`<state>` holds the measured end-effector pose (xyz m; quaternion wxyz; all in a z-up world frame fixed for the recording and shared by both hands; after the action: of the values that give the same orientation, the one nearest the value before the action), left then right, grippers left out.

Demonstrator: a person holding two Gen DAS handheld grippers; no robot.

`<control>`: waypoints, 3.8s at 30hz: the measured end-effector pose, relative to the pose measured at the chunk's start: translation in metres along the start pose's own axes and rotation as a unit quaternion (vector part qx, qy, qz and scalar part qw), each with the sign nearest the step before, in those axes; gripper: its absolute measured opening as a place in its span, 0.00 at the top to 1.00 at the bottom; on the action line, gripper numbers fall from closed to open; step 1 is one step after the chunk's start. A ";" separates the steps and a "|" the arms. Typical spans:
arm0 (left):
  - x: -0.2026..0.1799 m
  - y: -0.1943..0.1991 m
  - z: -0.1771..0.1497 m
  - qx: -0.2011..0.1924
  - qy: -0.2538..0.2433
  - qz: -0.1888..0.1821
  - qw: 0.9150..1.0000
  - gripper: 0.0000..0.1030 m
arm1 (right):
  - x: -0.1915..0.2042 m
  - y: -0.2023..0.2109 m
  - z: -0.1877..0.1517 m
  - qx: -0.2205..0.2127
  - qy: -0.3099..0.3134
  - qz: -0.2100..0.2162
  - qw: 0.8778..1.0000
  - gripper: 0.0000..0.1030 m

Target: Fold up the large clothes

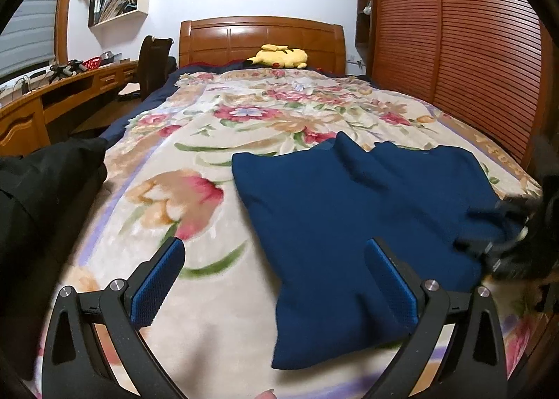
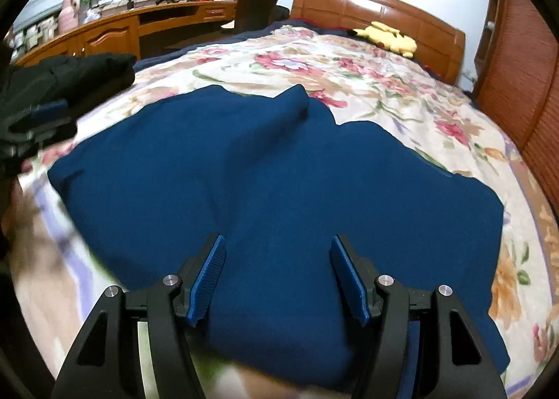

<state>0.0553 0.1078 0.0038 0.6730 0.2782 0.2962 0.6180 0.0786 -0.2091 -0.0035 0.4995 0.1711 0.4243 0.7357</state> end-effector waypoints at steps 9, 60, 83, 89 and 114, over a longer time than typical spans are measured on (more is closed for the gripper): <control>-0.038 -0.008 -0.002 0.009 -0.033 -0.020 0.999 0.00 | 0.020 -0.012 0.006 0.005 0.004 -0.005 1.000 0.37; -0.139 -0.047 -0.017 0.094 -0.135 -0.057 0.985 0.00 | -0.047 0.022 -0.085 0.002 -0.226 -0.063 0.972 0.23; -0.138 -0.047 -0.018 0.095 -0.137 -0.057 0.984 0.00 | -0.057 0.018 -0.085 0.006 -0.238 0.033 0.971 0.68; -0.138 -0.048 -0.017 0.095 -0.137 -0.058 0.984 0.00 | -0.064 0.021 -0.082 0.008 -0.233 0.030 0.972 0.71; -0.118 -0.033 -0.017 0.076 -0.116 -0.078 0.987 0.00 | -0.032 0.087 -0.020 -0.112 -0.132 0.012 0.985 0.83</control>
<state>0.0581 -0.0123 -0.0256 0.7262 0.3745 0.2829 0.5025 0.0284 -0.2587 0.0598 0.5580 0.2146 0.2678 0.7555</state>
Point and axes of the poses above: each gripper's, at about its wrist camera, not at the fingertips, and y roughly against the way its jaws point, x to its left, z to its top, the point moved 2 cm from there along -y, roughly the way its jaws point, and after that the axes turned 15 degrees about x, right-handed, at the moved point
